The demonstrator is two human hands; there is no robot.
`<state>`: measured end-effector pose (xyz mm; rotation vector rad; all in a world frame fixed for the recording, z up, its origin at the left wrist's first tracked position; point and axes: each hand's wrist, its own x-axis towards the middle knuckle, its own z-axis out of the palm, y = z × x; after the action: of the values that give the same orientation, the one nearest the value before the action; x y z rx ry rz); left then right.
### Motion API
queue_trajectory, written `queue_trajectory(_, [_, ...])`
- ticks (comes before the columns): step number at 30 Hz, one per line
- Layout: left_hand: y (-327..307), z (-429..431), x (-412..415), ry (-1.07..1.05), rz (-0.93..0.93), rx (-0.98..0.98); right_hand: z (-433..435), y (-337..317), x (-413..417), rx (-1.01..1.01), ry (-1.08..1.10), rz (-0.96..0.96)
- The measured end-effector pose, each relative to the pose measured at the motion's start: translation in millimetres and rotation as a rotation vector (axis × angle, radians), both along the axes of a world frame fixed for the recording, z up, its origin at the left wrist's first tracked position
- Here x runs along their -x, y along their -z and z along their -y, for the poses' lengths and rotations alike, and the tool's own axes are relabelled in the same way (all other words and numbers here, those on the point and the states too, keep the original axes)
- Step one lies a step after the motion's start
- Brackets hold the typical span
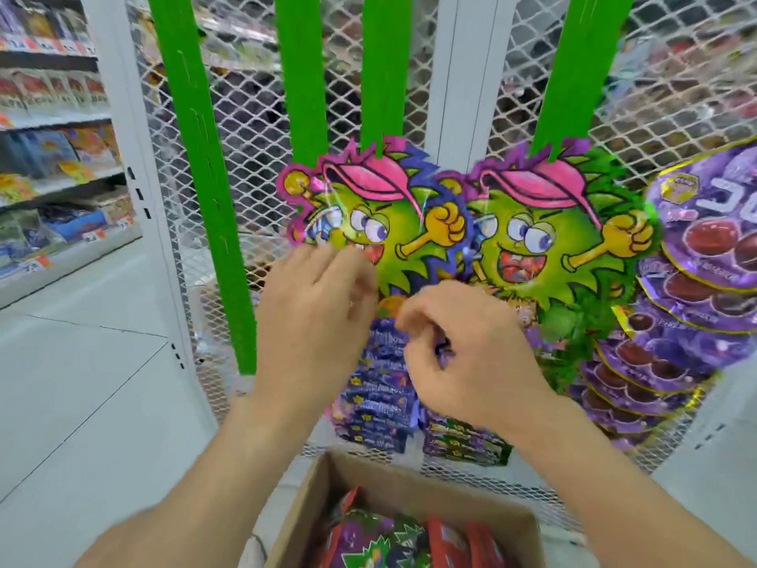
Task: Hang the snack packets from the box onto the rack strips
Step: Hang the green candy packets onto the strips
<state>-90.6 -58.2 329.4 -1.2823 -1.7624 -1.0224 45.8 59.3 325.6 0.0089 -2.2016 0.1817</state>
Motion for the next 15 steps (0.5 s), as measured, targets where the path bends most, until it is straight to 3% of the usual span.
queue_trajectory(1, [16, 4, -7, 0.006, 0.082, 0.186, -4, 14, -6, 0.051, 0.015, 0.261])
queue_trajectory(4, [57, 7, -32, -0.012, 0.293, 1.012, -20, 55, -17, 0.081, 0.112, 1.076])
queue_trajectory(7, [114, -6, -43, 0.068, 0.302, 1.556, -28, 89, -24, 0.054, 0.067, 1.429])
queue_trajectory(11, [200, -34, -45, 0.116, 0.454, 1.773, -33, 109, -27, 0.095, 0.012, 1.601])
queue_trajectory(15, [286, -33, -42, 0.078, 0.646, 1.715, -40, 115, -24, 0.230, -0.030, 1.571])
